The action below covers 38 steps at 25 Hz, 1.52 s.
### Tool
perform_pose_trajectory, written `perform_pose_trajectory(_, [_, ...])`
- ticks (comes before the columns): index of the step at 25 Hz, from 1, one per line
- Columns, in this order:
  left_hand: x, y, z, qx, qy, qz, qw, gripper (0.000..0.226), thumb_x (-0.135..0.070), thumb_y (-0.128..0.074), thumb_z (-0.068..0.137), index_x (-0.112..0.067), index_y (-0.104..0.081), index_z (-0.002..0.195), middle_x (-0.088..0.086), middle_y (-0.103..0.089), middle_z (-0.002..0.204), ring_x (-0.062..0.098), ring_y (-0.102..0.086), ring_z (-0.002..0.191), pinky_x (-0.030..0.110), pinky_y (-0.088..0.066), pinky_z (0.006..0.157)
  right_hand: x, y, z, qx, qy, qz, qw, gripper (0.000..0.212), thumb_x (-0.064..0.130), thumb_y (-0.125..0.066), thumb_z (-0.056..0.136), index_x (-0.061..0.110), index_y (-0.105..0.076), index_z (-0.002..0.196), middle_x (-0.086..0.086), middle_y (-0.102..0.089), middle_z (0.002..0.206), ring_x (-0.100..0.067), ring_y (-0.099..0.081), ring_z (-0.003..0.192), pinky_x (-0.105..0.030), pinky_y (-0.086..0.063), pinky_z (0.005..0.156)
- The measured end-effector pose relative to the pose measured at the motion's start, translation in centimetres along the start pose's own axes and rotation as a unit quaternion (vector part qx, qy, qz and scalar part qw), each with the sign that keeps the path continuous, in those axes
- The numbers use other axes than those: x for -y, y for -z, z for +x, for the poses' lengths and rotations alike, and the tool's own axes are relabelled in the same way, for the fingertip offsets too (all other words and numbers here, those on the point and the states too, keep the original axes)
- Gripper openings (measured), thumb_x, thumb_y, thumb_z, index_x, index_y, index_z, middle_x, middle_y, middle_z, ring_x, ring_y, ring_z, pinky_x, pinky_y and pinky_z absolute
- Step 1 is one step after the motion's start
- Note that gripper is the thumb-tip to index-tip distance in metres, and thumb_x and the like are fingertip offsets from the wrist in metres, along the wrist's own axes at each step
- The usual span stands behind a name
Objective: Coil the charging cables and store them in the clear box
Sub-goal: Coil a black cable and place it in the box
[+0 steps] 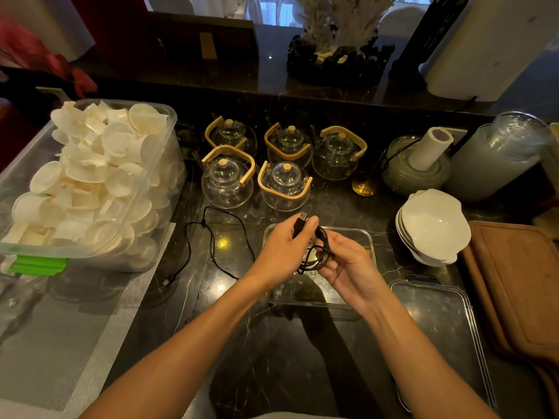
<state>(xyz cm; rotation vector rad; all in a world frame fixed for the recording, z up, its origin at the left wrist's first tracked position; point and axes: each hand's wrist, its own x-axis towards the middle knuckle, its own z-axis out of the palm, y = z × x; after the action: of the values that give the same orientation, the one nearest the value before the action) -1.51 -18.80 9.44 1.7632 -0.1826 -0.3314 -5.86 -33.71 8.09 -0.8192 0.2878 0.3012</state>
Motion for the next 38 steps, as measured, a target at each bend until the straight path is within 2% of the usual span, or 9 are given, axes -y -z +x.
perform_pose_trajectory(6, [0.1,1.4,0.4,-0.041,-0.033,-0.026,0.998,0.035,-0.057,-0.051,0.097,-0.034,-0.052,0.072,-0.014,-0.047,0.058,0.009,-0.042,0.053,0.03,-0.036,0.055,1.6,0.9,-0.6,-0.125,0.025,0.088,0.988,0.012,0.011,-0.056,0.101,0.009,-0.068,0.099,-0.004,-0.066,0.086,-0.01,-0.061,0.067,-0.023,-0.058,0.059])
perform_pose_trajectory(9, [1.0,2.3,0.7,-0.095,0.014,-0.032,0.995,0.035,-0.055,-0.05,0.099,-0.033,-0.054,0.072,-0.014,-0.046,0.054,0.007,-0.043,0.05,0.029,-0.037,0.052,3.6,1.3,-1.7,-0.113,0.089,0.116,0.983,0.008,0.014,-0.057,0.1,0.013,-0.065,0.1,0.0,-0.066,0.078,-0.015,-0.07,0.079,-0.028,-0.062,0.07])
perform_pose_trajectory(13, [1.2,2.3,1.4,-0.085,0.056,-0.09,0.991,0.039,-0.053,-0.051,0.101,-0.023,-0.053,0.076,-0.012,-0.043,0.05,0.008,-0.041,0.044,0.025,-0.034,0.042,3.9,0.5,-2.4,-0.076,0.022,0.029,0.996,0.02,0.017,-0.066,0.092,0.008,-0.067,0.11,0.002,-0.058,0.075,-0.005,-0.054,0.057,-0.014,-0.04,0.039])
perform_pose_trajectory(17, [0.1,1.5,1.6,0.013,0.01,-0.116,0.993,0.038,-0.059,-0.055,0.095,-0.026,-0.056,0.077,-0.008,-0.042,0.052,0.011,-0.037,0.043,0.023,-0.032,0.041,2.4,-0.4,-1.4,-0.078,-0.06,-0.136,0.986,0.016,0.011,-0.06,0.099,-0.001,-0.07,0.102,0.0,-0.045,0.069,-0.003,-0.032,0.046,-0.014,-0.015,0.035])
perform_pose_trajectory(20, [-0.1,1.2,1.7,0.004,0.011,-0.098,0.995,0.038,-0.061,-0.055,0.094,-0.028,-0.055,0.075,-0.007,-0.044,0.054,0.012,-0.04,0.047,0.024,-0.035,0.045,2.0,-0.6,-0.9,-0.026,-0.066,-0.144,0.987,0.027,0.009,-0.057,0.101,-0.005,-0.066,0.122,-0.003,-0.048,0.07,-0.002,-0.028,0.047,-0.014,-0.016,0.036])
perform_pose_trajectory(24, [0.5,0.8,1.5,-0.002,0.04,-0.067,0.997,0.038,-0.056,-0.054,0.097,-0.023,-0.058,0.079,-0.009,-0.052,0.057,0.008,-0.047,0.048,0.022,-0.039,0.044,1.2,-0.4,-0.5,0.01,-0.03,-0.138,0.99,0.028,0.006,-0.051,0.099,-0.001,-0.072,0.117,-0.007,-0.036,0.074,-0.014,-0.015,0.061,-0.017,-0.017,0.041])
perform_pose_trajectory(28, [1.0,0.4,1.4,-0.003,0.05,0.023,0.998,0.036,-0.051,-0.053,0.1,-0.021,-0.062,0.083,-0.014,-0.054,0.056,0.006,-0.051,0.054,0.027,-0.041,0.054,0.1,-0.6,-0.5,-0.012,0.014,-0.115,0.993,0.039,0.012,-0.051,0.083,-0.001,-0.059,0.119,-0.003,-0.041,0.073,-0.008,-0.031,0.054,-0.019,-0.024,0.04])
perform_pose_trajectory(32, [1.4,0.0,1.3,0.013,0.038,0.06,0.997,0.036,-0.047,-0.052,0.102,-0.019,-0.059,0.081,-0.011,-0.05,0.061,0.006,-0.047,0.057,0.026,-0.04,0.056,-1.0,-1.2,0.0,-0.081,0.06,-0.283,0.954,0.028,0.012,-0.062,0.086,0.012,-0.051,0.112,0.009,-0.057,0.063,0.0,-0.049,0.048,-0.015,-0.037,0.041])
perform_pose_trajectory(38, [1.5,-0.4,1.1,0.022,0.011,0.081,0.996,0.033,-0.044,-0.05,0.104,-0.03,-0.057,0.075,-0.019,-0.053,0.055,-0.001,-0.045,0.05,0.015,-0.036,0.05,-2.5,-0.8,0.5,-0.2,0.234,-0.445,0.841,0.006,0.021,-0.066,0.098,0.027,-0.066,0.1,0.012,-0.07,0.08,-0.003,-0.064,0.069,-0.017,-0.05,0.057])
